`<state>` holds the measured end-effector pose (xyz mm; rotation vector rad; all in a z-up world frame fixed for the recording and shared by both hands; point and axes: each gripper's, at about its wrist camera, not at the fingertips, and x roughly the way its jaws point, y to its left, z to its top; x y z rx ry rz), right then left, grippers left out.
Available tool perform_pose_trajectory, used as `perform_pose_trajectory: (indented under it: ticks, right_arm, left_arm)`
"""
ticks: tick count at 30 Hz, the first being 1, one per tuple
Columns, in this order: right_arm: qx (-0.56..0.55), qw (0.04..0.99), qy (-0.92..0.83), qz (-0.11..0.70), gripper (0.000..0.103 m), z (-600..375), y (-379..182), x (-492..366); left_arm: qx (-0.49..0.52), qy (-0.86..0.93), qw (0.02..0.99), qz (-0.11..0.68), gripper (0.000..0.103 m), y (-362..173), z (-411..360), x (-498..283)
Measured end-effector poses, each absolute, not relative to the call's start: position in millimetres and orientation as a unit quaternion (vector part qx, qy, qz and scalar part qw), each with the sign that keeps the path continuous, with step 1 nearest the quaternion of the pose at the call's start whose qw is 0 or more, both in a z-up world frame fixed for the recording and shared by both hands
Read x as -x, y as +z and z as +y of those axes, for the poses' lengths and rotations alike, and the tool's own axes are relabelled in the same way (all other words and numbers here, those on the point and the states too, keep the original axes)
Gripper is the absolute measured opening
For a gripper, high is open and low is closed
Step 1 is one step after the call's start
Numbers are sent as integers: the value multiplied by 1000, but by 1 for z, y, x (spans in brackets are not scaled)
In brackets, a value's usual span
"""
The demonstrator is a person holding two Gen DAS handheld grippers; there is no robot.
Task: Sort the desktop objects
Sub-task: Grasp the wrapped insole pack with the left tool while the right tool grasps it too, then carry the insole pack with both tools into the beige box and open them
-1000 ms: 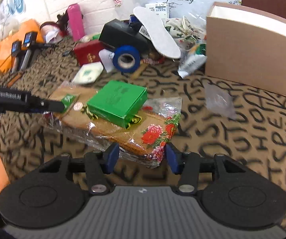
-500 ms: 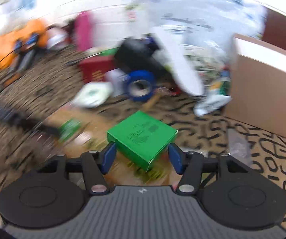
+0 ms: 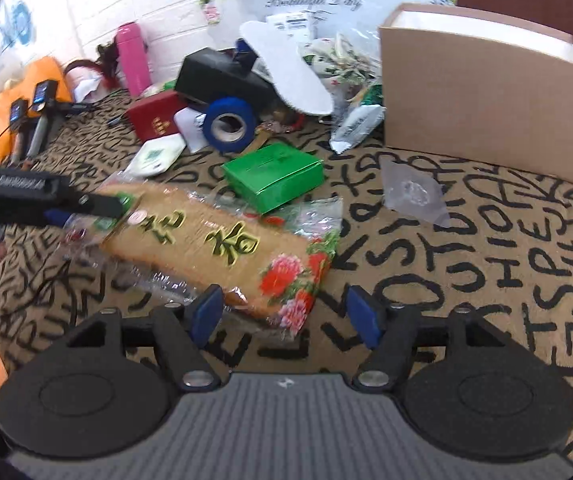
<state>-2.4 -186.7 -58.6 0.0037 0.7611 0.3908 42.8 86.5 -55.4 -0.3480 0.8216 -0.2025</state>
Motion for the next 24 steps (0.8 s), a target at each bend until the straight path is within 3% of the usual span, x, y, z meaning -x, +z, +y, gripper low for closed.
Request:
perform_pose_trajectory:
  ticks: [6, 14, 16, 17, 24]
  right_arm:
    - [47, 916, 199, 345, 67, -161, -64, 2]
    - [39, 919, 202, 338, 54, -167, -48, 9]
    - [39, 920, 200, 334, 41, -171, -42, 14]
    - [33, 921, 200, 333, 39, -175, -39, 15]
    - [-20, 932, 184, 312, 38, -204, -17, 15]
  left_arm:
    - [149, -93, 902, 394, 53, -55, 75, -39]
    - [152, -94, 905, 386, 34, -40, 75, -26]
    - [147, -96, 908, 379, 33, -33, 71, -22]
    - [149, -101, 910, 374, 32, -29, 70, -21]
    - [140, -131, 922, 335, 29, 2, 48, -20]
